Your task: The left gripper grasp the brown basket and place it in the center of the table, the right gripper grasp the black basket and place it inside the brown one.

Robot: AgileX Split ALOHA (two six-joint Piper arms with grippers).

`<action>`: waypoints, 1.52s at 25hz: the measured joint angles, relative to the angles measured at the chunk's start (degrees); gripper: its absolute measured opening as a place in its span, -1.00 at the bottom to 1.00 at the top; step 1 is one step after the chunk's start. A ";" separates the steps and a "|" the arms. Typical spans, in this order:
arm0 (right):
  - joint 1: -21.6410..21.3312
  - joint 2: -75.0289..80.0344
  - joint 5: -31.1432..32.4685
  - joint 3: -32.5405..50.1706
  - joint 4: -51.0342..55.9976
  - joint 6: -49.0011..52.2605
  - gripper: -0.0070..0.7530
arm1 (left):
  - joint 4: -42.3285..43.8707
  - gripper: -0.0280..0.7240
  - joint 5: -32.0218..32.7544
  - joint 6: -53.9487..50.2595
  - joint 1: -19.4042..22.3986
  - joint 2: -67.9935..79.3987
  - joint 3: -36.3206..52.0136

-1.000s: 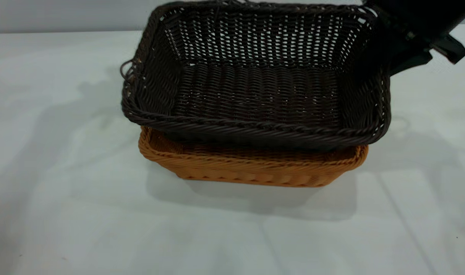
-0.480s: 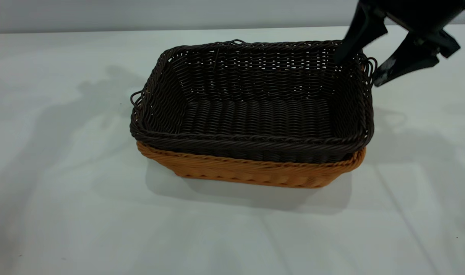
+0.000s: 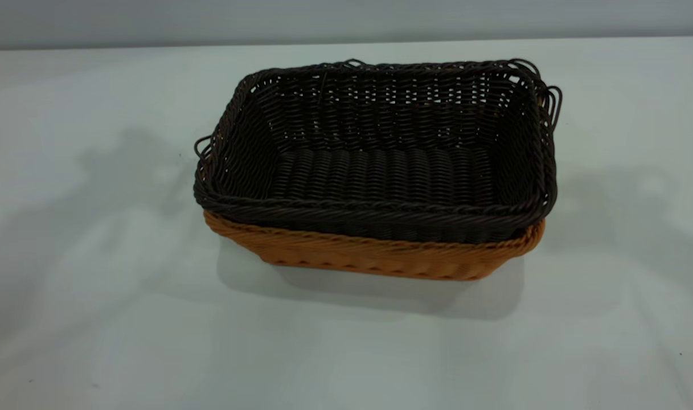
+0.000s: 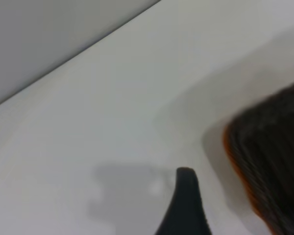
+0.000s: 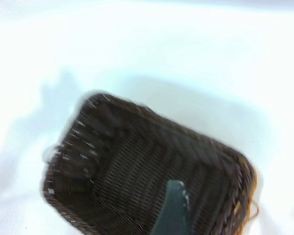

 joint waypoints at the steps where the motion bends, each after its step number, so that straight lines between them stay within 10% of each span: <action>1: 0.00 -3.33 1.16 0.00 -0.11 -0.26 0.51 | 0.31 0.48 2.12 -1.62 0.00 -2.15 0.00; 7: 0.12 -26.77 11.14 3.95 -1.28 -0.07 0.50 | 0.60 0.48 12.33 -10.44 0.00 -12.79 0.00; 18: 0.12 -77.86 9.72 19.34 -14.52 15.81 0.50 | 0.84 0.48 12.38 -19.83 0.00 -38.88 11.65; 27: 7.69 -82.50 19.12 24.12 -28.13 24.93 0.50 | 1.01 0.48 12.38 -20.75 0.00 -63.31 34.71; 38: 7.99 -82.50 13.04 44.09 -29.72 21.12 0.50 | 5.64 0.48 12.32 -20.91 0.00 -86.95 55.98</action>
